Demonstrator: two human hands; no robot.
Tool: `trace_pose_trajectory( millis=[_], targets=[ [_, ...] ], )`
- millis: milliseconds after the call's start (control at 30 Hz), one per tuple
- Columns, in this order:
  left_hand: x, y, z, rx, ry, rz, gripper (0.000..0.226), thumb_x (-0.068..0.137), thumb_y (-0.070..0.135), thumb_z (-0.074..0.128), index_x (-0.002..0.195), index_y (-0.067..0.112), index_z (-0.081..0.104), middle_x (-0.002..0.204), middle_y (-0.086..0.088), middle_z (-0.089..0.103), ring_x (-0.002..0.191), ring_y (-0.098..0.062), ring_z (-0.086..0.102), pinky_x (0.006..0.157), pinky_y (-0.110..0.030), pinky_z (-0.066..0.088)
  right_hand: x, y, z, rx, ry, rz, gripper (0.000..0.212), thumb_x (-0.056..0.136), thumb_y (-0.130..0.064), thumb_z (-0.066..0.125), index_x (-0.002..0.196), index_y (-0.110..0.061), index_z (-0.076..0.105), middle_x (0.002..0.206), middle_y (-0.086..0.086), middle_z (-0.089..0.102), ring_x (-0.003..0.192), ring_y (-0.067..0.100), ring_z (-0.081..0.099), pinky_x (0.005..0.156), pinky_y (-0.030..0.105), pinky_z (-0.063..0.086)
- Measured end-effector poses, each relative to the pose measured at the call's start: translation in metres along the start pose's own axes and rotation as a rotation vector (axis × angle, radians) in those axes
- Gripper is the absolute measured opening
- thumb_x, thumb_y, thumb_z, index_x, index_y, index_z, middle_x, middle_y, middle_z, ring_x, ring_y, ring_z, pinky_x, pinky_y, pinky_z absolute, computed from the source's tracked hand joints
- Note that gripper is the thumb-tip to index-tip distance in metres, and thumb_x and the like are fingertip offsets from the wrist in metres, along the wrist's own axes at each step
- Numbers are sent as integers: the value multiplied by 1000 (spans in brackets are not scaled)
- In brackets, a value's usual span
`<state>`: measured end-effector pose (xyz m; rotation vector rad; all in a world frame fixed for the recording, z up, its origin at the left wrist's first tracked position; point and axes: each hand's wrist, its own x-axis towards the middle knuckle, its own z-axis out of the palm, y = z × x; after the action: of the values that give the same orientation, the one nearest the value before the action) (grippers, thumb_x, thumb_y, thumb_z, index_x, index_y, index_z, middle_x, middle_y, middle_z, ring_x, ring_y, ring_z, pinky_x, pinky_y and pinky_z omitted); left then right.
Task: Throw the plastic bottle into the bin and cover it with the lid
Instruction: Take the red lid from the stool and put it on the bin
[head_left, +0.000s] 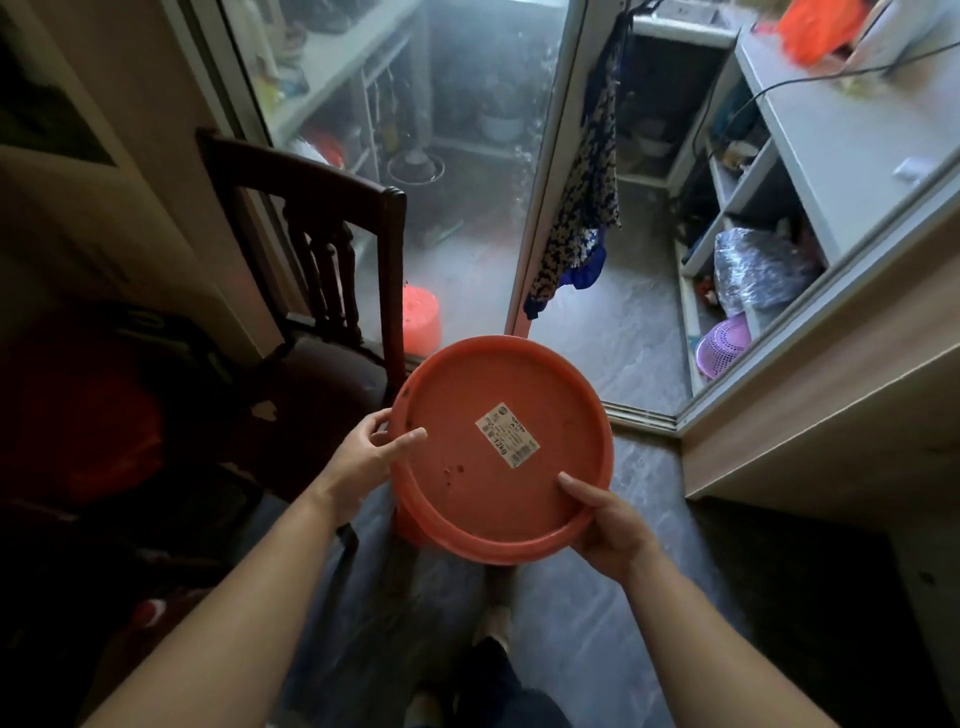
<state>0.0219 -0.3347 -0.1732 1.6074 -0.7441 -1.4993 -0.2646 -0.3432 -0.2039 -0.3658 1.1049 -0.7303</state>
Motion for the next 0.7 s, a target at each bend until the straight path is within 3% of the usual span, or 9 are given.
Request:
trace_pose_trajectory(
  millis=[67, 133, 300, 500, 600, 700],
  targets=[
    [-17, -4, 1, -28, -2, 26, 54, 81, 18, 73, 129, 13, 49, 110, -8, 66, 85, -12, 71, 65, -22, 59, -13, 4, 0, -19, -10, -1, 46, 82, -11, 68, 126, 1, 62, 122, 23, 70, 113, 39, 67, 103, 55, 50],
    [-32, -7, 0, -41, 4, 48, 69, 70, 29, 84, 129, 16, 49, 115, -10, 66, 97, -19, 70, 73, -28, 59, -23, 7, -2, -41, -21, 7, 48, 82, -12, 69, 127, 2, 61, 123, 23, 69, 116, 41, 65, 109, 57, 43],
    [-74, -15, -2, -38, 62, 84, 102, 41, 52, 90, 129, 18, 50, 121, -13, 63, 106, -28, 68, 92, -46, 55, -38, 12, -3, -123, -69, 37, 52, 81, -12, 70, 130, 2, 59, 123, 24, 69, 116, 41, 65, 106, 55, 47],
    [-124, -38, 2, -63, 154, 115, 106, 40, 52, 88, 131, 16, 47, 121, -12, 63, 105, -27, 68, 88, -42, 57, -63, 17, -3, -171, -167, 68, 39, 88, -9, 64, 126, -2, 61, 119, 21, 72, 106, 37, 71, 84, 46, 61],
    [-146, -51, 3, -82, 202, 135, 101, 46, 48, 85, 133, 17, 46, 122, -11, 63, 106, -25, 67, 85, -38, 57, -71, 24, -5, -207, -192, 84, 48, 83, -11, 68, 130, -3, 58, 121, 22, 71, 106, 38, 71, 79, 45, 63],
    [-170, -64, 4, -110, 253, 135, 98, 47, 48, 86, 133, 20, 46, 122, -10, 64, 105, -24, 68, 86, -39, 58, -75, 34, -8, -250, -211, 86, 61, 80, -11, 72, 138, -6, 53, 125, 21, 69, 111, 40, 68, 84, 49, 61]
  ],
)
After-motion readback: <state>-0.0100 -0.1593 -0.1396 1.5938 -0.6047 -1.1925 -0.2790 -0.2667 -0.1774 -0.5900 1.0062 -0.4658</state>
